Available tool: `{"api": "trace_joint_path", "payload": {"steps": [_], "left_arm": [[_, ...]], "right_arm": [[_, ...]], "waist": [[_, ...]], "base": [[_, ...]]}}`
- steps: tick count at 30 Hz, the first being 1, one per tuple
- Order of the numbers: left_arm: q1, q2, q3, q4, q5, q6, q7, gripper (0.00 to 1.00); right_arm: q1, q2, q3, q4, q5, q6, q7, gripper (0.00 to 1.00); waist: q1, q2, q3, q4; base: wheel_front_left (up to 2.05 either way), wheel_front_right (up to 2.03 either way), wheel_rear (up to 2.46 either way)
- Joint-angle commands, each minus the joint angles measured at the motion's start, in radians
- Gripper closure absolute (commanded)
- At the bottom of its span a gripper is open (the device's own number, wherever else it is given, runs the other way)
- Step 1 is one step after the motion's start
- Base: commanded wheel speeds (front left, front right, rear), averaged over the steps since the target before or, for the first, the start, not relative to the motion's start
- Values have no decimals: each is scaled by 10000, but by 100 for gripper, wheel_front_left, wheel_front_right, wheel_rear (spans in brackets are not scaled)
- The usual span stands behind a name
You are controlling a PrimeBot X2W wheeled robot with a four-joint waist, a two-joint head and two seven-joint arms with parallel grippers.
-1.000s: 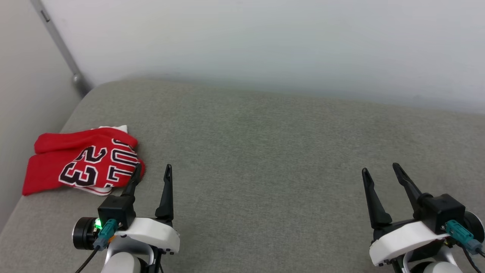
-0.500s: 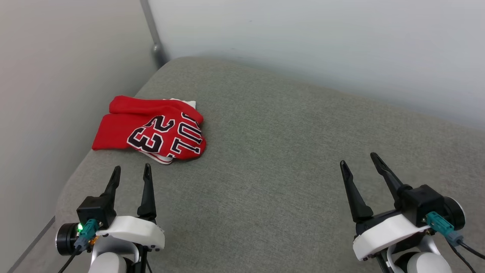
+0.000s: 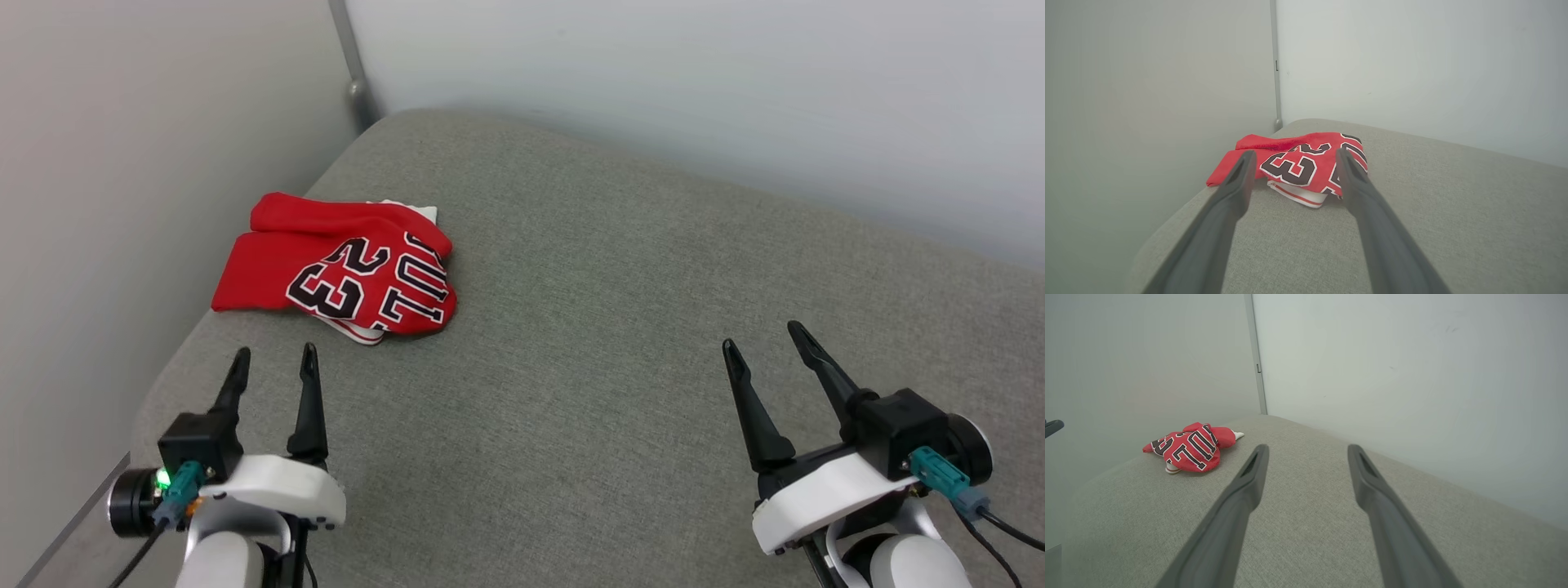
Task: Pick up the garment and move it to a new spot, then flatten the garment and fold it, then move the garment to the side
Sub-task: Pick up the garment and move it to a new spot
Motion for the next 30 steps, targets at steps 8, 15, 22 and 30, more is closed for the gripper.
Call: {"api": "trace_joint_path", "payload": {"steps": [8,15,22,30], "left_arm": [[-1734,506,213,158,-368,-327,437,0],[-3943,1695,532,1217,-1003,-792,2133,0],[-5518,3292,424,3022,-2006,-1100,4875,0],[-5801,4415,-241,4253,-4005,-1126,7845,0]], "right_arm": [[-500,18,-13,-331,-229,-3,262,0],[-1090,15,56,-495,-432,-3,340,0],[-1650,12,-22,-462,-434,-3,145,0],[-2114,15,52,-173,-330,-3,-152,0]], "waist": [[0,0,942,-700],[0,0,2227,-1625],[0,0,3520,-2537],[0,0,4519,-3165]], "base": [[0,0,0],[0,0,0],[0,0,0],[0,0,0]]}}
